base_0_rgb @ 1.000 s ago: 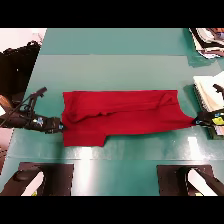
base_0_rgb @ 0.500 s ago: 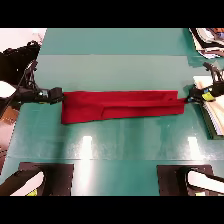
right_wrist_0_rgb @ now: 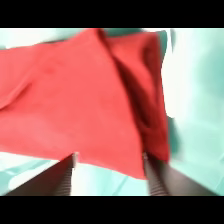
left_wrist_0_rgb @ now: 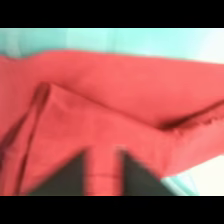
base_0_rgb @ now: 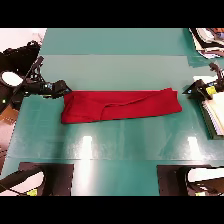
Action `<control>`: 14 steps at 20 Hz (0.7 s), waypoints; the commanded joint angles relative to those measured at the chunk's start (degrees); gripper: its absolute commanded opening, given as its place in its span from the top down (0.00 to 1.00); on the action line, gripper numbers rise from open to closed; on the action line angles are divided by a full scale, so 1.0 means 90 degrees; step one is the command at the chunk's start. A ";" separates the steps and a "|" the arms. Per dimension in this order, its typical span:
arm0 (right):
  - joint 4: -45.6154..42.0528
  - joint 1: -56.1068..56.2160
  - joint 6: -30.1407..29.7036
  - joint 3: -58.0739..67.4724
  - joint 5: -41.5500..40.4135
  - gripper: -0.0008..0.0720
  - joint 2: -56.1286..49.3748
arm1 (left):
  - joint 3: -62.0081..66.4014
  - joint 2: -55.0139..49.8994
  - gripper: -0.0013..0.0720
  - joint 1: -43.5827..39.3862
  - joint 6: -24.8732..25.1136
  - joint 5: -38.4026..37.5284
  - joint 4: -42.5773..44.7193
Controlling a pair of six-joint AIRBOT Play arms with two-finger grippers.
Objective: Fold the shirts.
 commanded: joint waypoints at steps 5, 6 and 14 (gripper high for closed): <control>0.0172 -0.0100 -0.0274 0.0051 0.0437 0.16 -0.0986 | 0.0061 -0.0053 0.93 -0.0231 0.0211 -0.0209 -0.0447; 0.0165 0.0029 -0.0311 0.0051 0.0425 0.16 -0.1127 | 0.0061 -0.0070 0.94 -0.0393 0.0211 -0.0185 -0.0444; 0.0170 0.0529 -0.0544 0.0063 0.0039 0.80 -0.1348 | 0.0469 -0.0940 0.95 -0.2089 0.0202 0.0537 -0.0495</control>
